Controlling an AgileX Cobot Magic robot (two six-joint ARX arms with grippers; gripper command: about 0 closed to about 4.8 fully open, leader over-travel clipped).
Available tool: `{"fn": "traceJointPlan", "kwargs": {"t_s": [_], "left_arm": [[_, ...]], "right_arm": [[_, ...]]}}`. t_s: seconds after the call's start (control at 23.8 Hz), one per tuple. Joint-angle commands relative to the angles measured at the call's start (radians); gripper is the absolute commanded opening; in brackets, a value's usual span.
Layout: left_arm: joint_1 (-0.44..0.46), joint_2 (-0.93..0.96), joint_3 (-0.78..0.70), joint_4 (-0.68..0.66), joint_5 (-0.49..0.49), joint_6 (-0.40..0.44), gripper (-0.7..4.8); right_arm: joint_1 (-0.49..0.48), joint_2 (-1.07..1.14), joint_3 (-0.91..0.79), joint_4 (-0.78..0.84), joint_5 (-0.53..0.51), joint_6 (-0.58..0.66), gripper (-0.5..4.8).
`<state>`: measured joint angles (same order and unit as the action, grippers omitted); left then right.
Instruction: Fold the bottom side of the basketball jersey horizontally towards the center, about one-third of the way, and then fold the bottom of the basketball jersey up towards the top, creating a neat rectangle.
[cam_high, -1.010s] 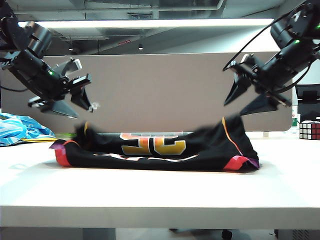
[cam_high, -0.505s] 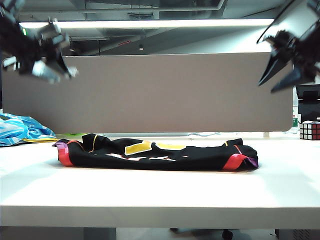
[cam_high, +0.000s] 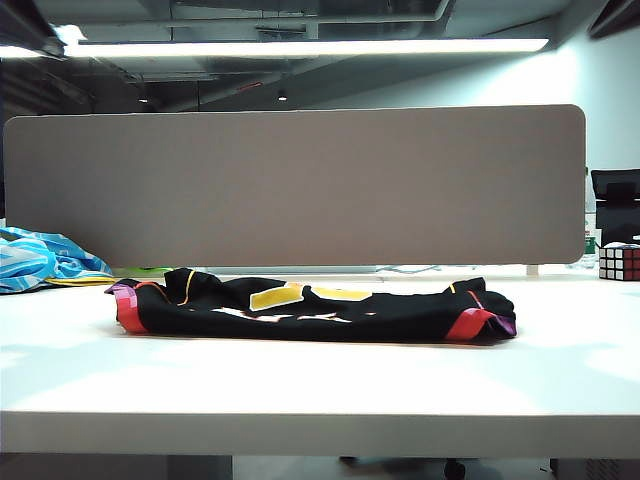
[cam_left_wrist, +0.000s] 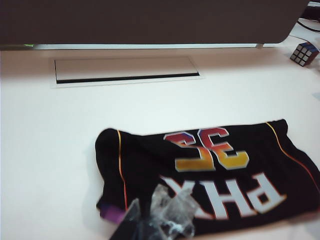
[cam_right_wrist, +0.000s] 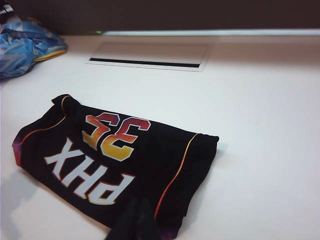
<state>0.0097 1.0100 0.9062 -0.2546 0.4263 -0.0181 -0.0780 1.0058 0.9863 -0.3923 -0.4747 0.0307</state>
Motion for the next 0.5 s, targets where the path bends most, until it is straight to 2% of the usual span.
{"fn": "traceJointPlan", "kwargs": {"t_s": [0.04, 0.38, 0.5], "left_arm": [[-0.001, -0.119, -0.114, 0.006, -0.004, -0.027, -0.05], [-0.003, -0.428, -0.365, 0.022, -0.060, -0.090, -0.05], [-0.005, -0.554, -0.439, 0.037, -0.113, -0.101, -0.05]], "right_arm": [[0.000, -0.102, -0.076, 0.031, 0.006, -0.010, -0.08], [0.000, -0.402, -0.353, 0.116, 0.013, -0.008, -0.08], [0.001, -0.520, -0.461, 0.146, 0.032, -0.004, -0.08]]}}
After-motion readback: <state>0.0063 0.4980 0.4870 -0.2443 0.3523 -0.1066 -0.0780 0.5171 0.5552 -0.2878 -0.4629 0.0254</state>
